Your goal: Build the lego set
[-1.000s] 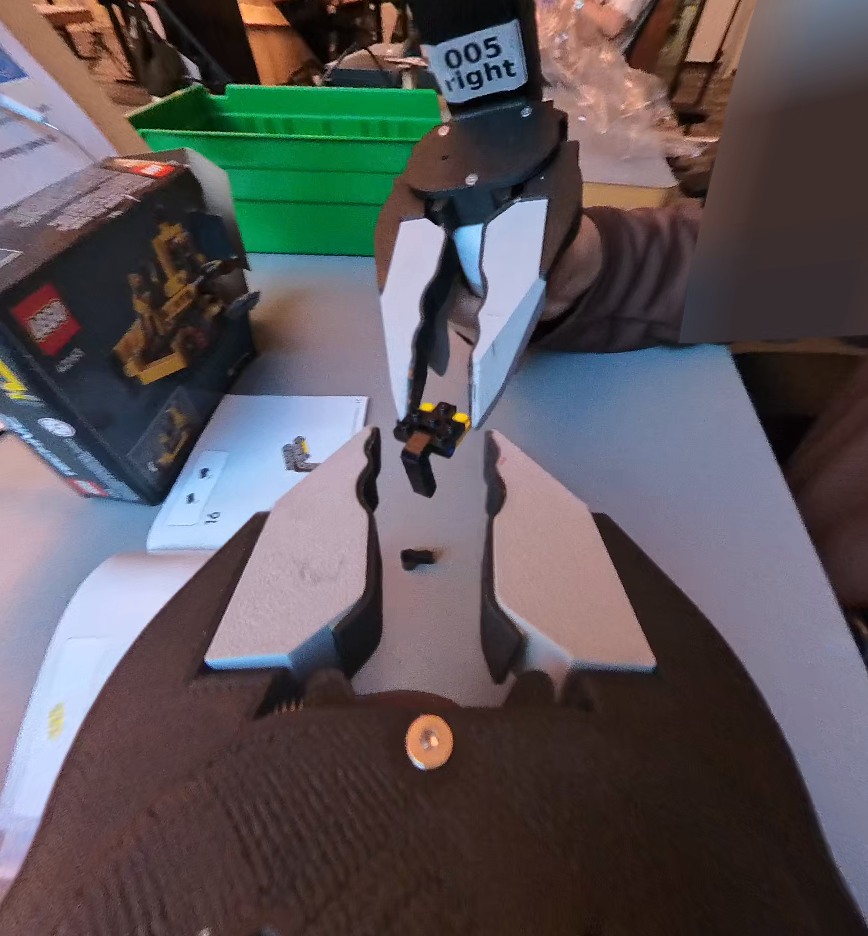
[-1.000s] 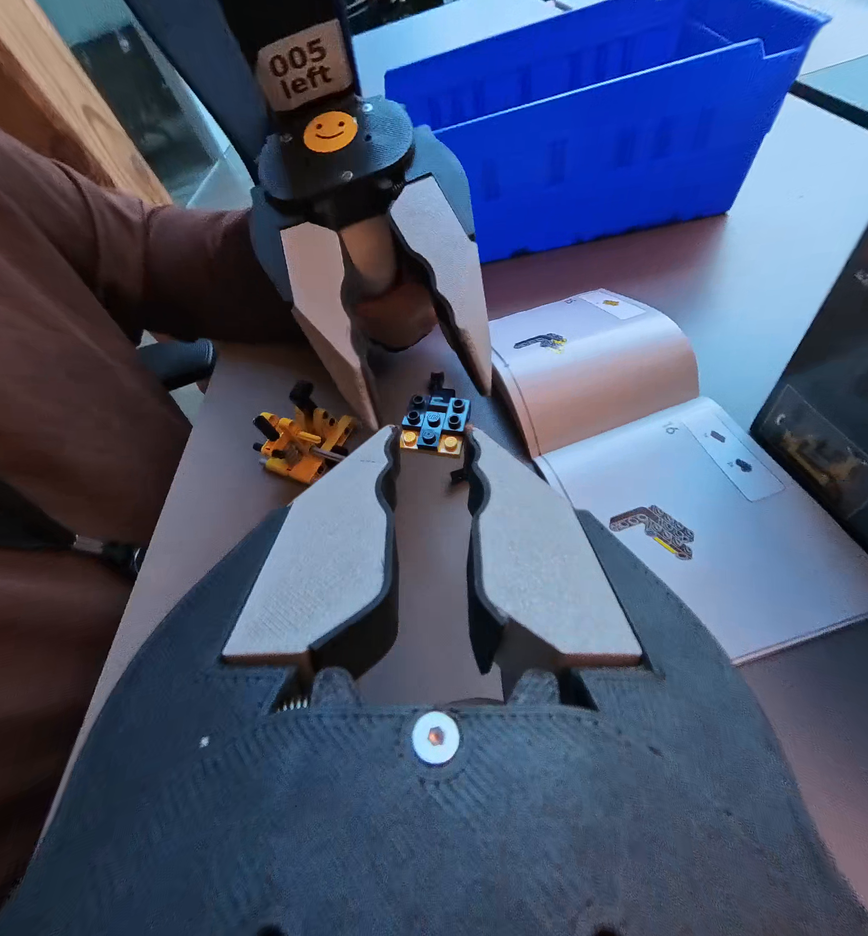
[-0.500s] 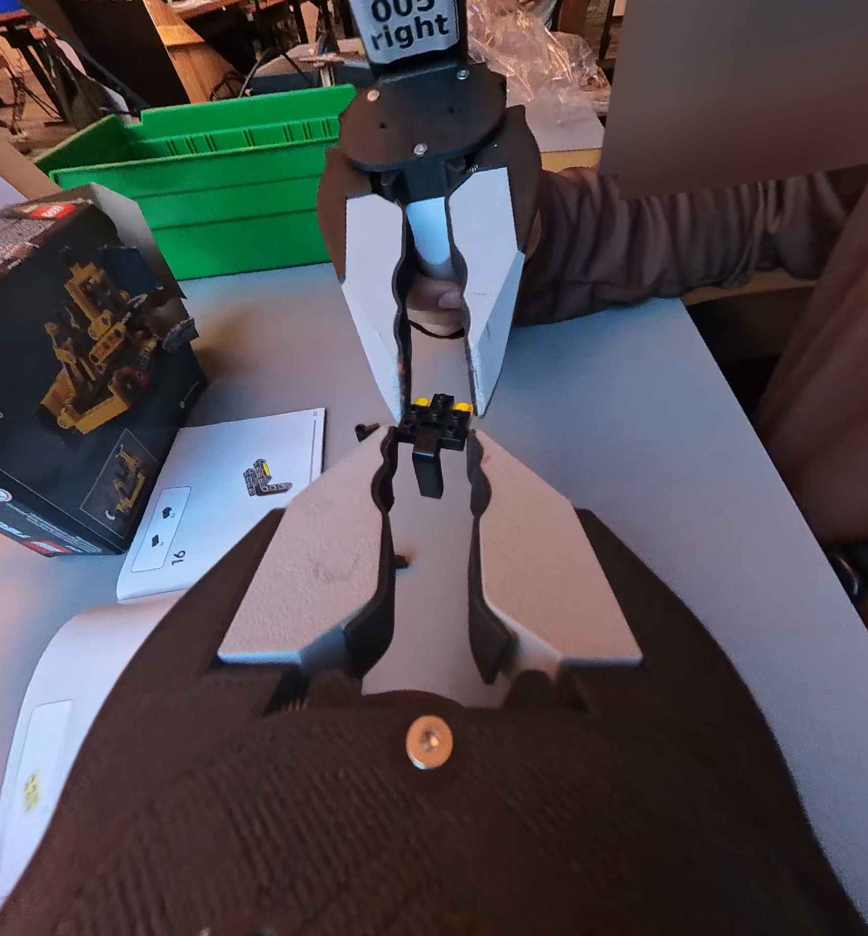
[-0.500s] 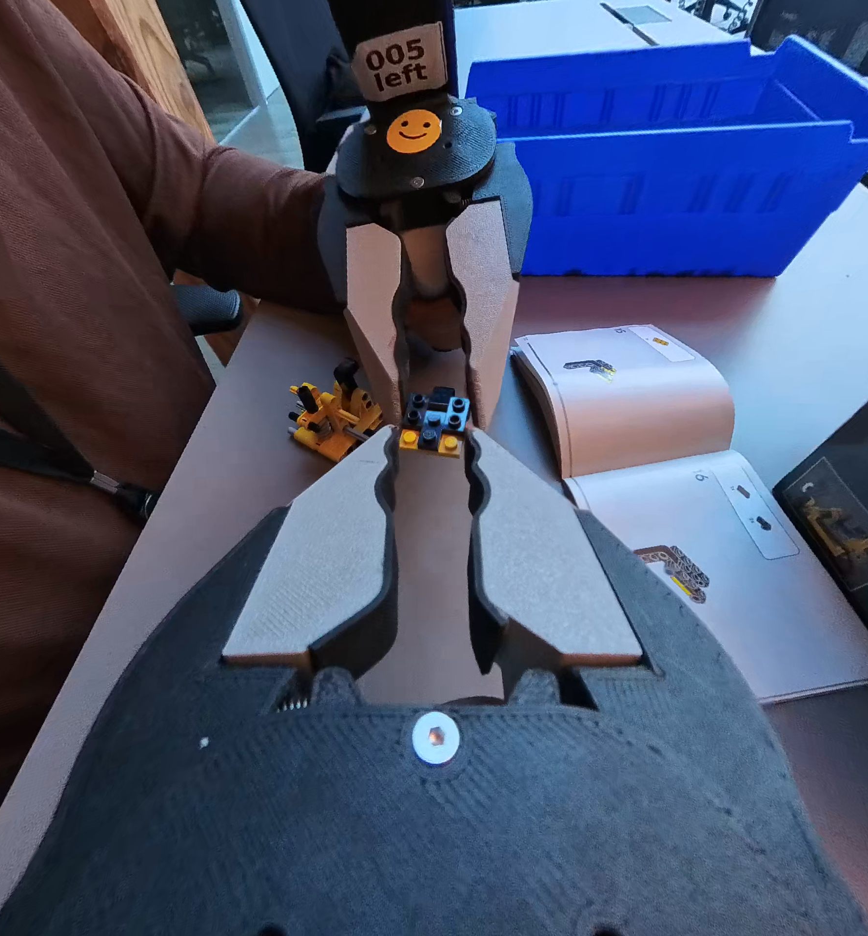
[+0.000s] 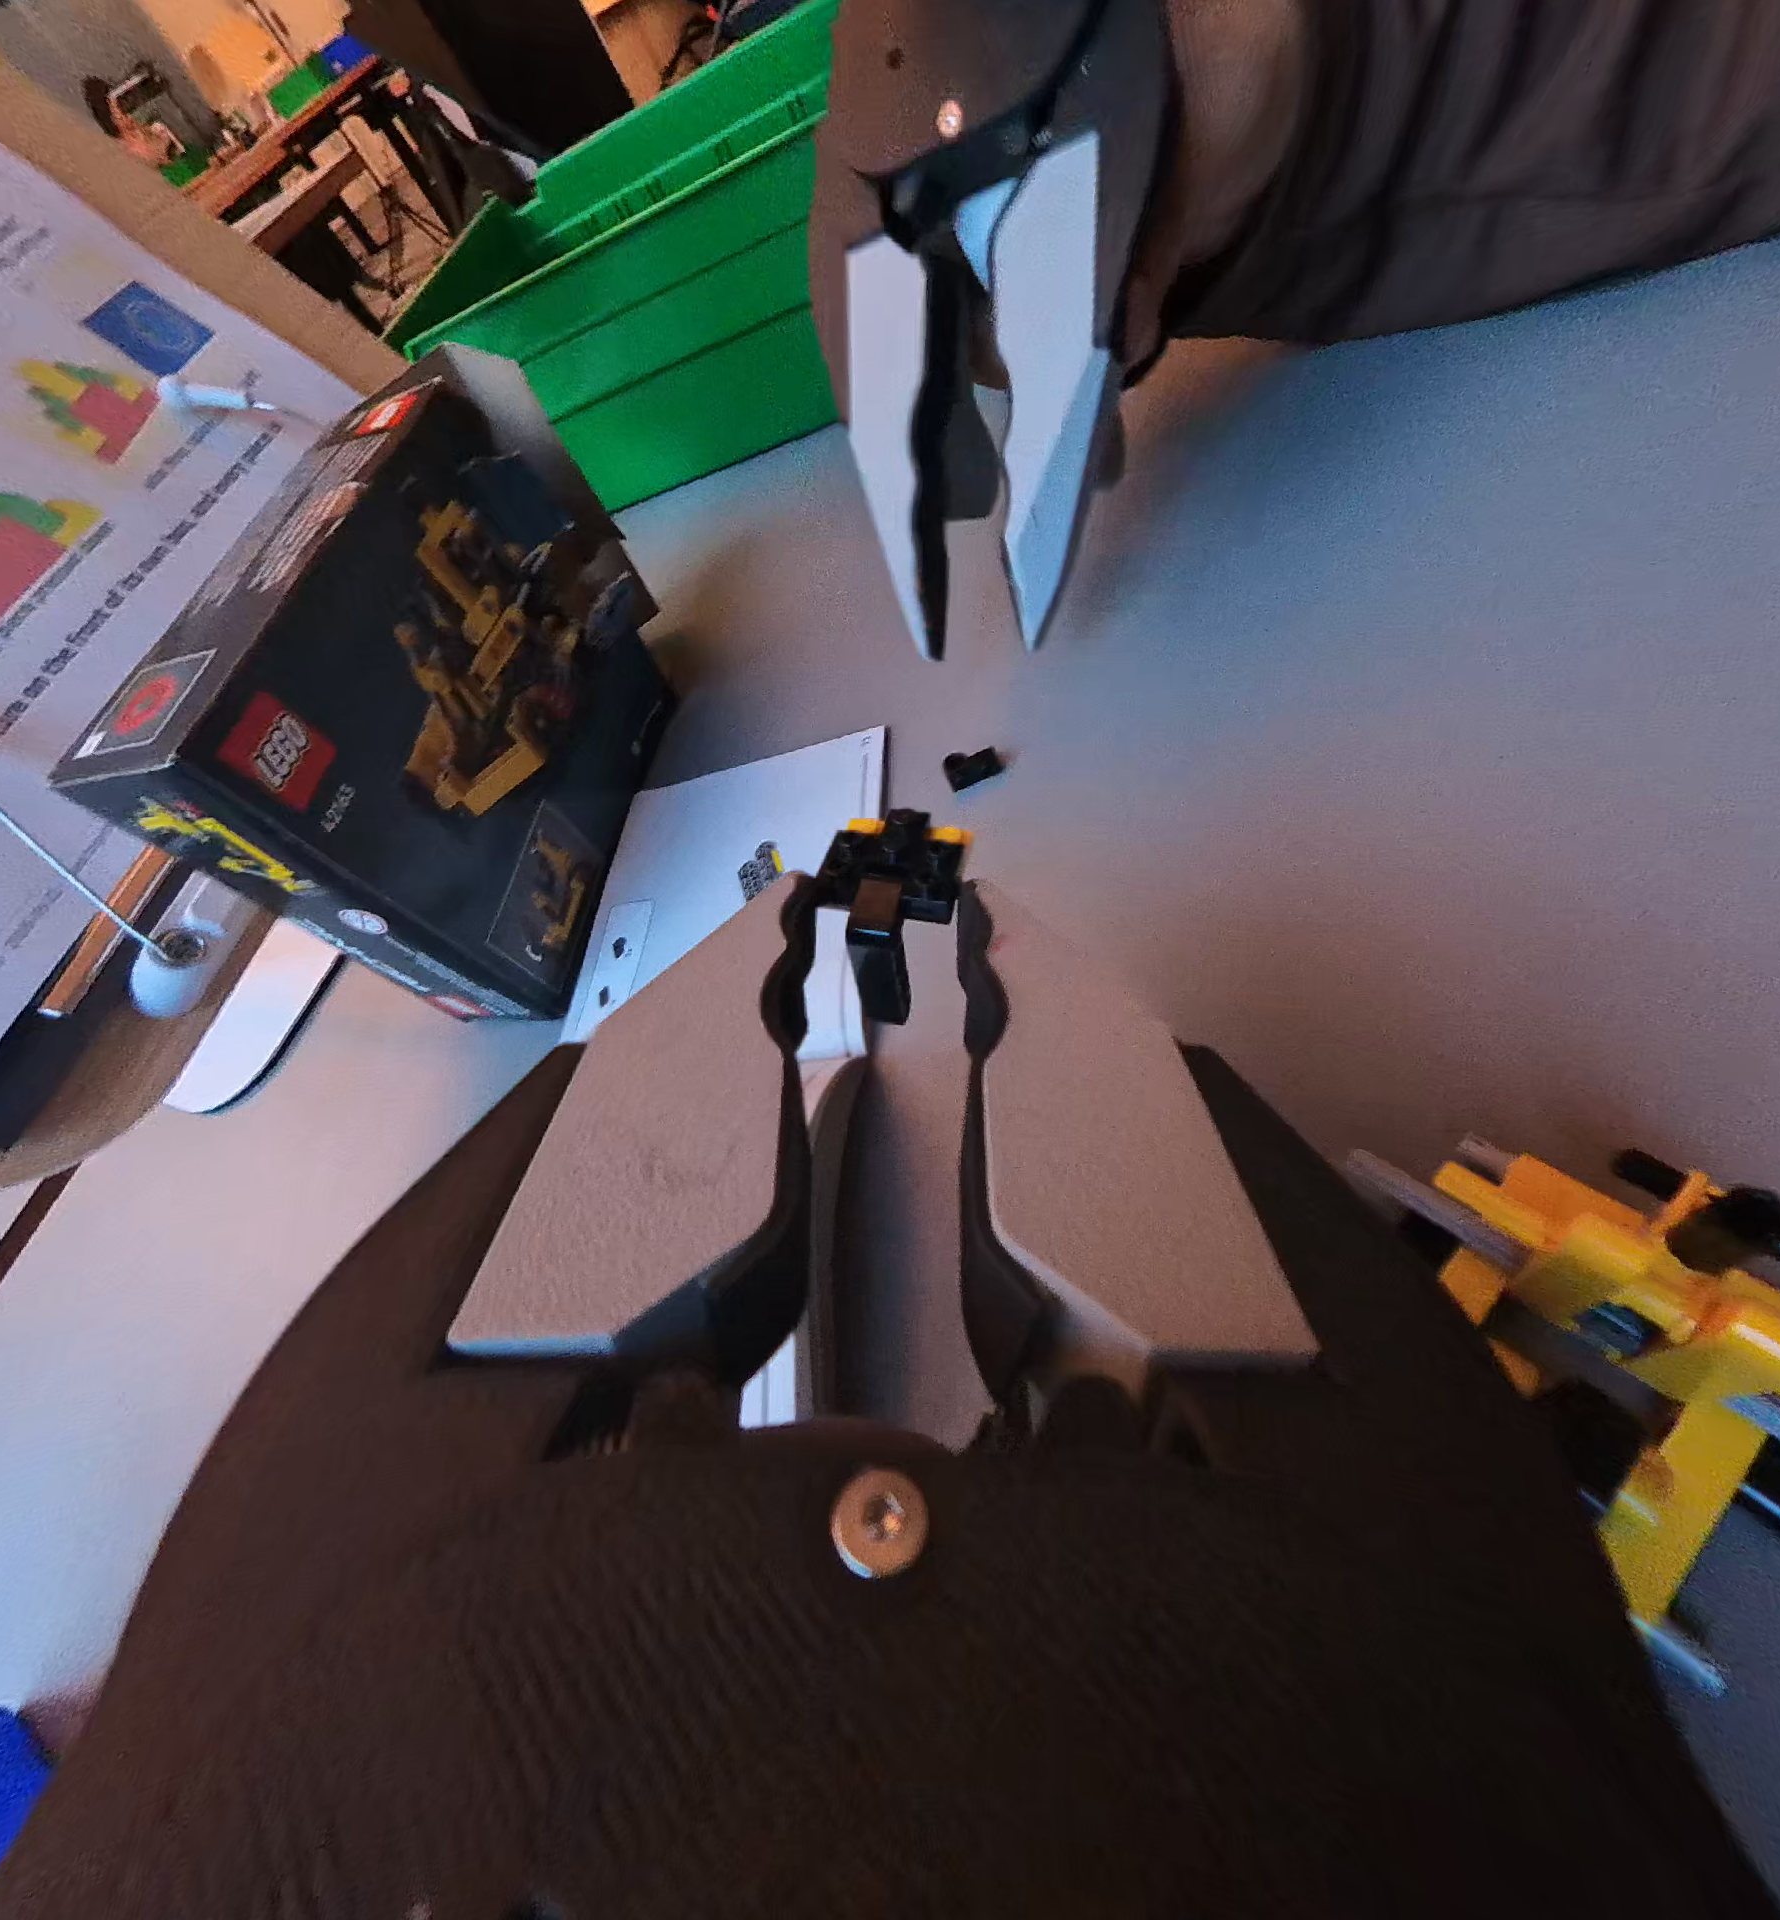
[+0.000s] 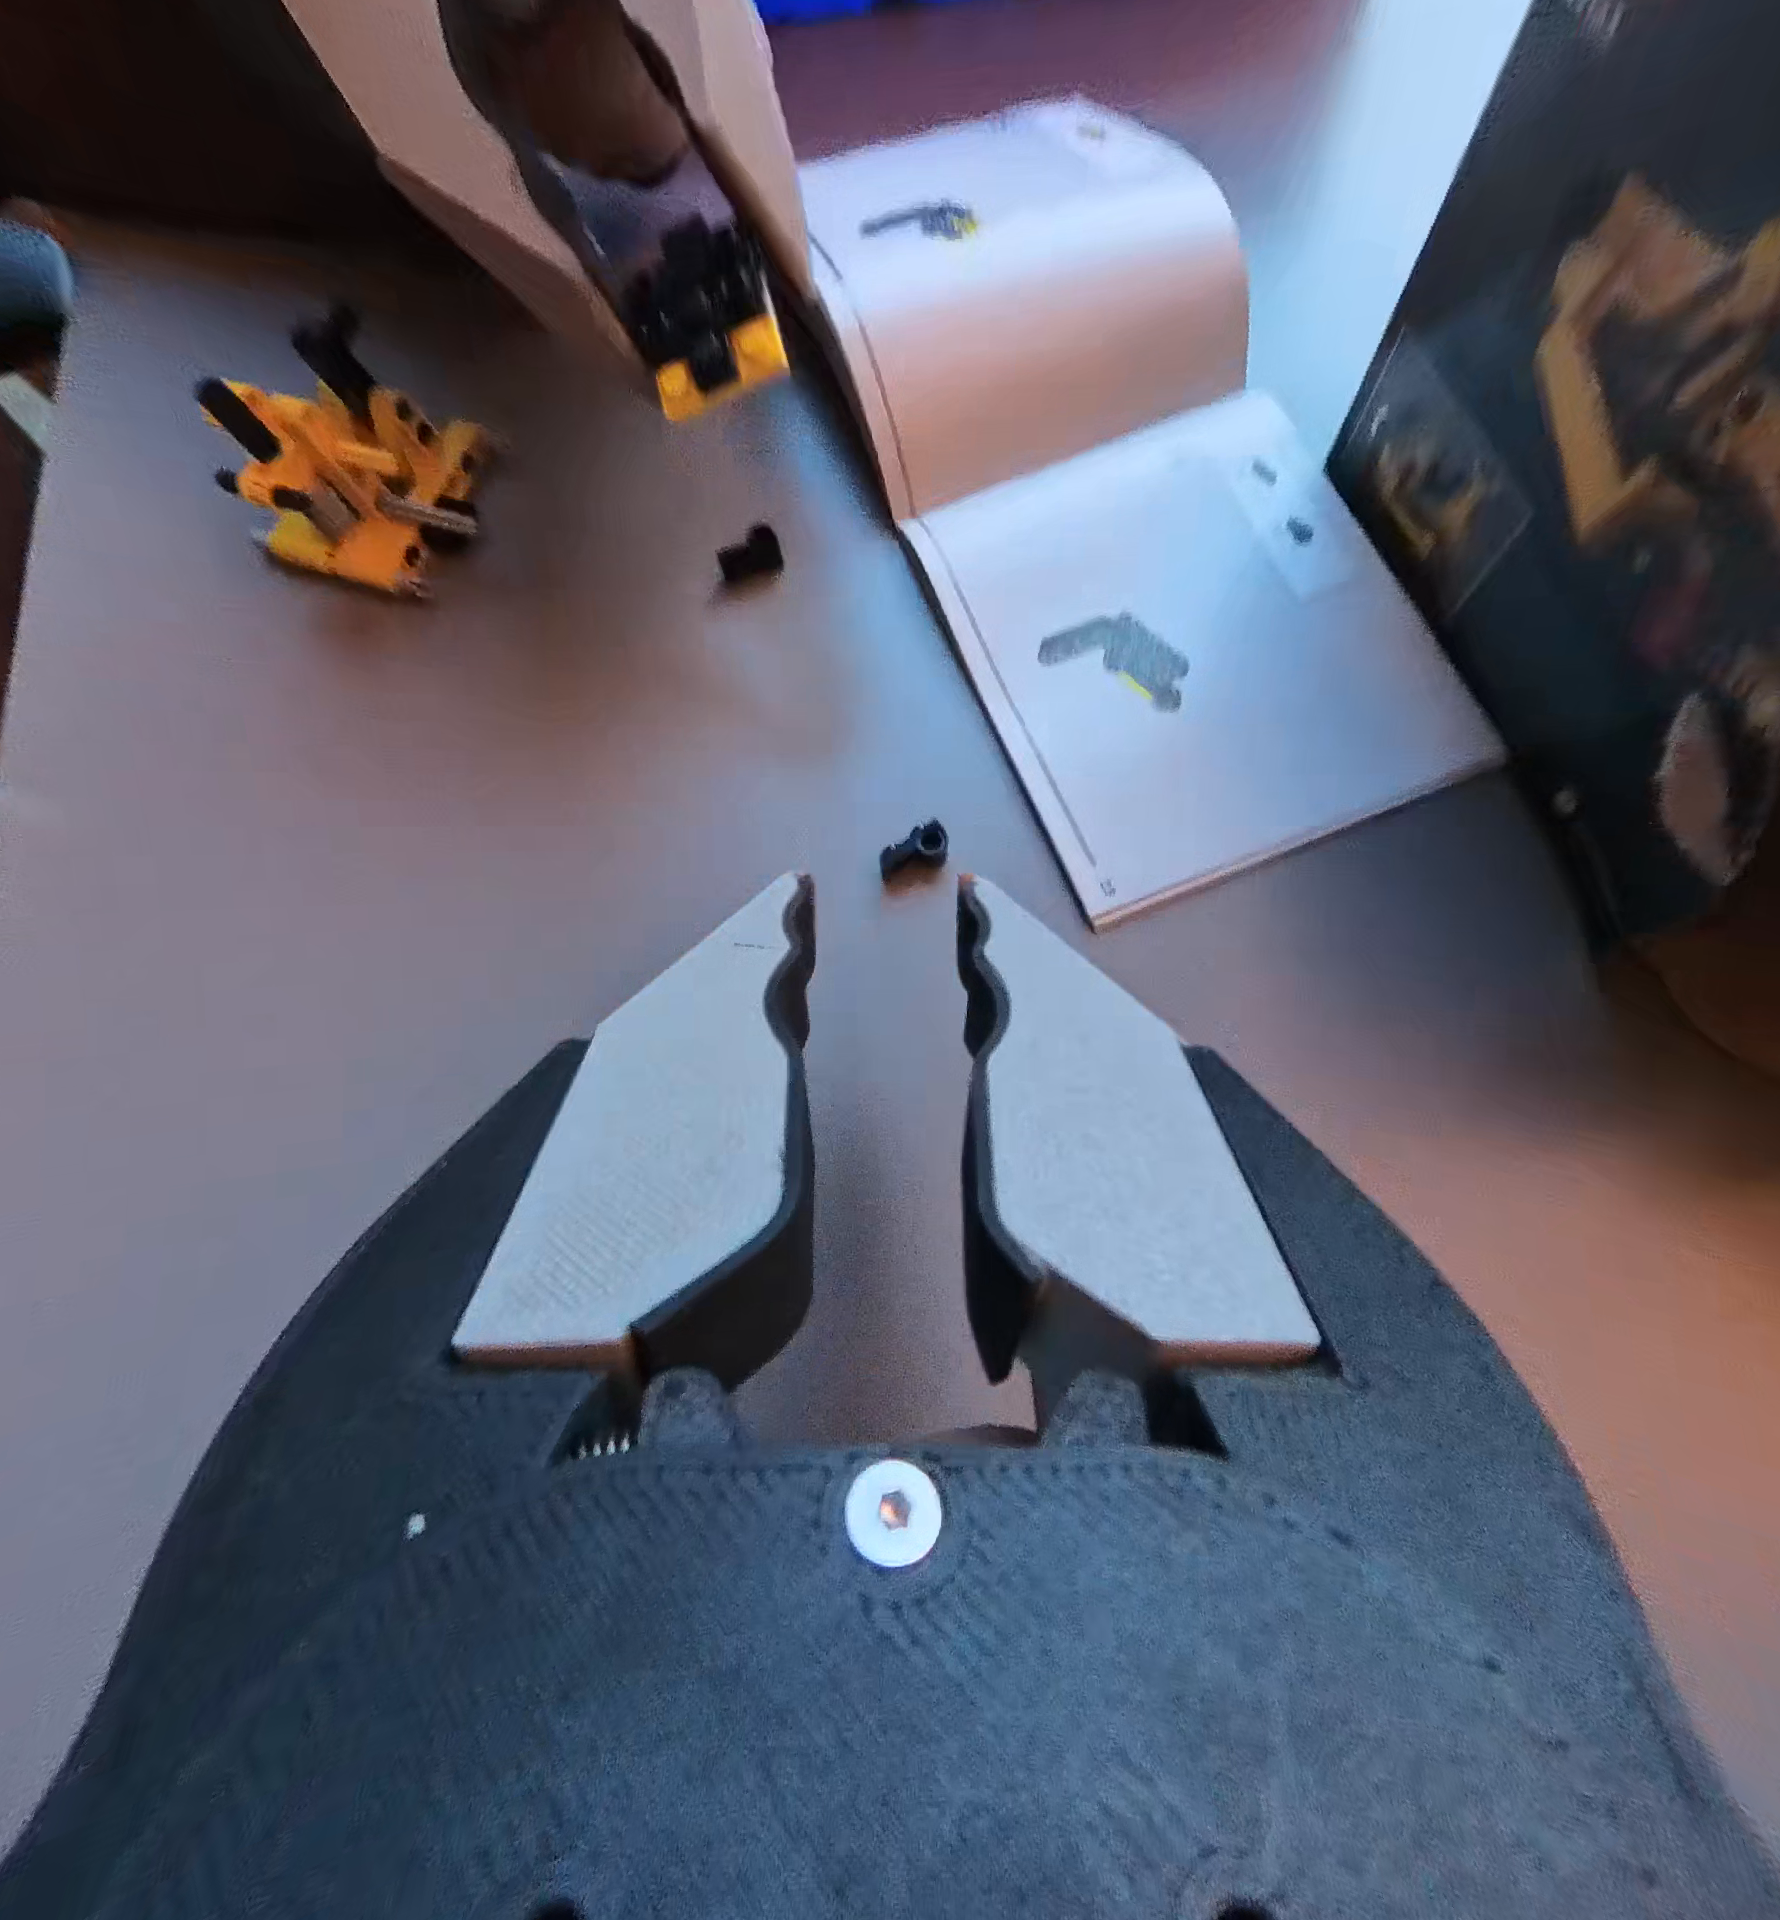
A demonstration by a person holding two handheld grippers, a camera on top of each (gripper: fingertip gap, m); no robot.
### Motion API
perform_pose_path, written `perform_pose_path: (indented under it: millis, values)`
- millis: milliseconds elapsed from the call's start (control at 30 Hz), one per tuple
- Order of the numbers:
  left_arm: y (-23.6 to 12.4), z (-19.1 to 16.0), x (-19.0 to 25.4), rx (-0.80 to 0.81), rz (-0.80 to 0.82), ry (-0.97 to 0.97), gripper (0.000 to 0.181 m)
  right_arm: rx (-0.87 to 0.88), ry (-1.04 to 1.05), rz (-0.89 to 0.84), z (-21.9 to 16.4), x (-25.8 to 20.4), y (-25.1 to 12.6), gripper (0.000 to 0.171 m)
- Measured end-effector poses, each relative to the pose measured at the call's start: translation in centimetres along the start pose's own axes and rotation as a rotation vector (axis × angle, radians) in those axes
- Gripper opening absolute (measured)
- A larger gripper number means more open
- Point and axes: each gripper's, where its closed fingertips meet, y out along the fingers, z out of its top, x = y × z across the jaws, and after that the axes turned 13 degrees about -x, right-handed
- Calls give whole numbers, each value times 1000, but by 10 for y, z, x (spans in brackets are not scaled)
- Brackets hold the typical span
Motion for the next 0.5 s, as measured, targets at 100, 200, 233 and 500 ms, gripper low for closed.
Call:
perform_pose_path:
  millis: [100,200,233,500]
  values:
    - [-1,0,-5,11,7,-33,24,-22,26,-10,-3,3,6,20]
    - [1,-5,-11,-3,23,-51,24,-19,54,17,2,-1,11,21]
    - [2,-7,-11,-11,23,-59,24,-31,59,23,2,-3,14,22]
    - [5,-6,-6,-8,0,-65,24,-113,69,-5,-7,-1,27,22]
